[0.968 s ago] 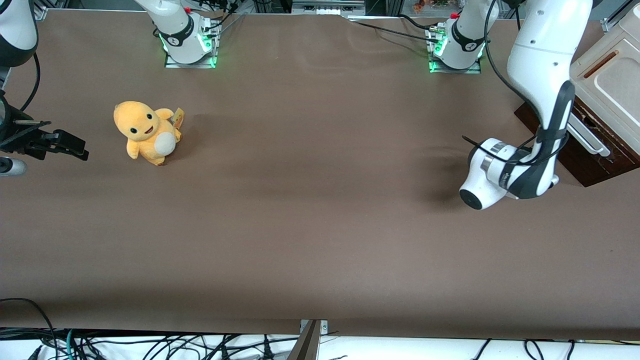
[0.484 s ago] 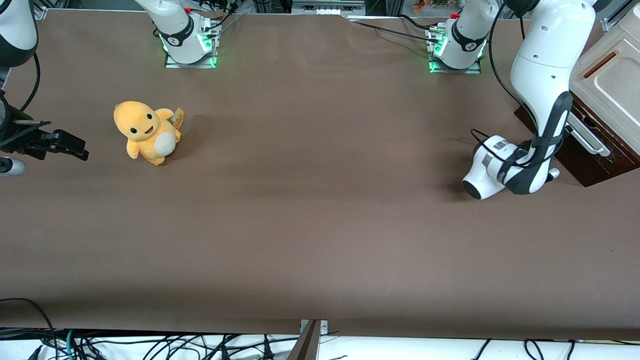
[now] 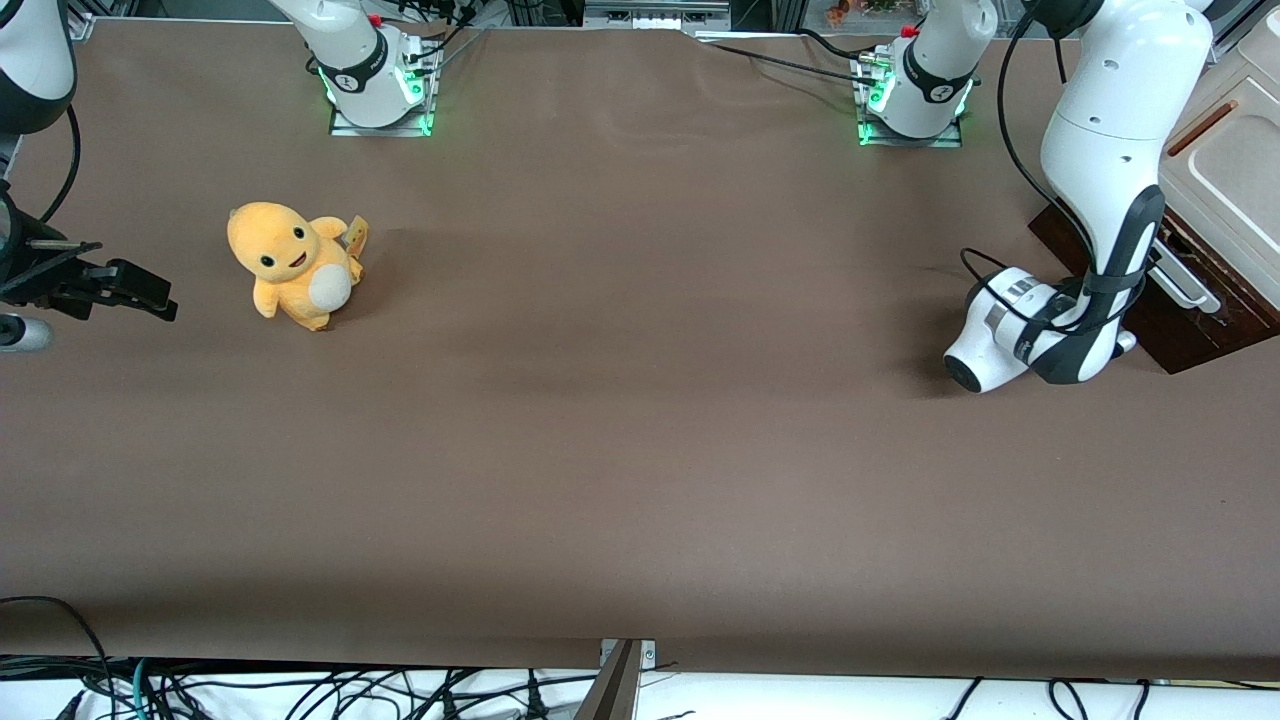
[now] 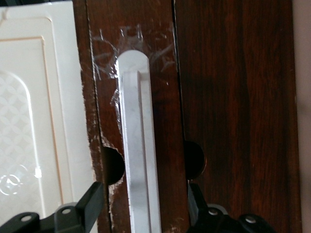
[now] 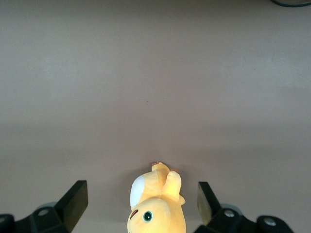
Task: Open lower drawer with left arm only
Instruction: 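Close the left gripper around the white bar handle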
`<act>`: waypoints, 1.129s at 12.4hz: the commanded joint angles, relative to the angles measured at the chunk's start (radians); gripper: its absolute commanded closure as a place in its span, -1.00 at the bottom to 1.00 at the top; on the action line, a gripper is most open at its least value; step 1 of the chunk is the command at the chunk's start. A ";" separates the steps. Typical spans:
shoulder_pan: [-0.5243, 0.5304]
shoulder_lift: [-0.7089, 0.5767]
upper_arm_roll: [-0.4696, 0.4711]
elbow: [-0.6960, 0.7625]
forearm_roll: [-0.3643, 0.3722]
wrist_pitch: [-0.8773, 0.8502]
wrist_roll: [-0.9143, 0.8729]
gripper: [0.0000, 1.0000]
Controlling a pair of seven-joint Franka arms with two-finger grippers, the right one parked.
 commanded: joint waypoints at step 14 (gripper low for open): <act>0.041 -0.045 -0.010 -0.049 0.007 0.019 -0.054 0.89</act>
